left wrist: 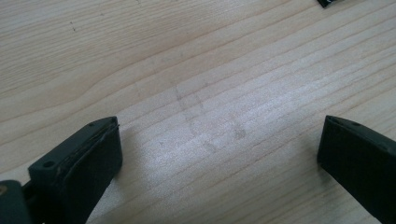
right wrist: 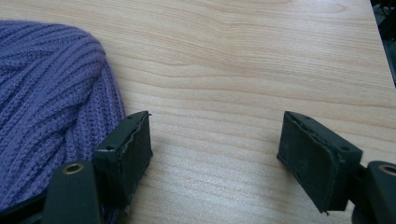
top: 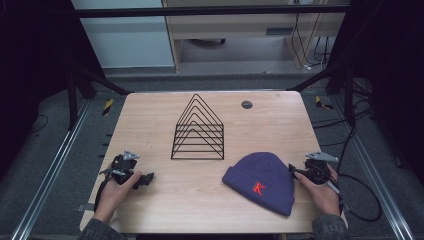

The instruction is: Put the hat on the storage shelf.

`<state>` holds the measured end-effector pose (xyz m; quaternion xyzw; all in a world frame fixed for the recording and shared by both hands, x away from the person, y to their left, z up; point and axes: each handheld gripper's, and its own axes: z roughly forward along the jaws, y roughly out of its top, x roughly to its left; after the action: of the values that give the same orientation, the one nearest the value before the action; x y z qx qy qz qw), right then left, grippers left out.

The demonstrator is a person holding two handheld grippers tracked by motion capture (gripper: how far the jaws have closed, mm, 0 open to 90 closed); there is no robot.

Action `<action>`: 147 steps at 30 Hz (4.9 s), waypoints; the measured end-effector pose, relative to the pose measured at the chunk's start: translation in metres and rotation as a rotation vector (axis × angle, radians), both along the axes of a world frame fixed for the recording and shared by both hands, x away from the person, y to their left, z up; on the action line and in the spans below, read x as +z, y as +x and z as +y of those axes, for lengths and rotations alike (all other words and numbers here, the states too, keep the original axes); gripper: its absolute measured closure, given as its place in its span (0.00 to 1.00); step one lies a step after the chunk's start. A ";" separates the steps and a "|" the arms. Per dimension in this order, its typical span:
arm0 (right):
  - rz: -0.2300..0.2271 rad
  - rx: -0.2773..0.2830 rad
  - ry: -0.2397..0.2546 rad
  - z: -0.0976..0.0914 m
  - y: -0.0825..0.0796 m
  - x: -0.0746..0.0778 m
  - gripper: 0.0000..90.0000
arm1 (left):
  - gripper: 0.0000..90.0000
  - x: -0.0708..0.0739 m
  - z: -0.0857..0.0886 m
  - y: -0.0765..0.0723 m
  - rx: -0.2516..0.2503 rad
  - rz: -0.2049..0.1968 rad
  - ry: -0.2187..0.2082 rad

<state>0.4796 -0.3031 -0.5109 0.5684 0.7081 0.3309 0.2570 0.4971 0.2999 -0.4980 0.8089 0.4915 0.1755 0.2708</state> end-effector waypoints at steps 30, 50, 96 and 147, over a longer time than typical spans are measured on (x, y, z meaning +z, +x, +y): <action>0.193 0.205 -0.127 0.045 0.062 0.069 0.31 | 0.00 0.000 -0.002 -0.002 -0.003 0.003 0.000; 0.295 0.309 -0.117 0.063 0.077 0.063 0.63 | 0.00 0.000 -0.002 -0.002 -0.006 0.006 0.001; 0.235 0.414 -0.042 0.076 0.053 0.087 0.89 | 0.00 0.000 -0.002 -0.002 -0.013 0.007 0.002; -0.128 0.556 -0.055 0.100 0.053 0.282 0.90 | 0.07 0.128 -0.018 0.026 -0.121 -0.213 -0.279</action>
<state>0.5325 -0.2026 -0.2294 0.3231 0.8278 0.4047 0.2160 0.5229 0.2820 -0.3701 0.7684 0.4301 0.1739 0.4409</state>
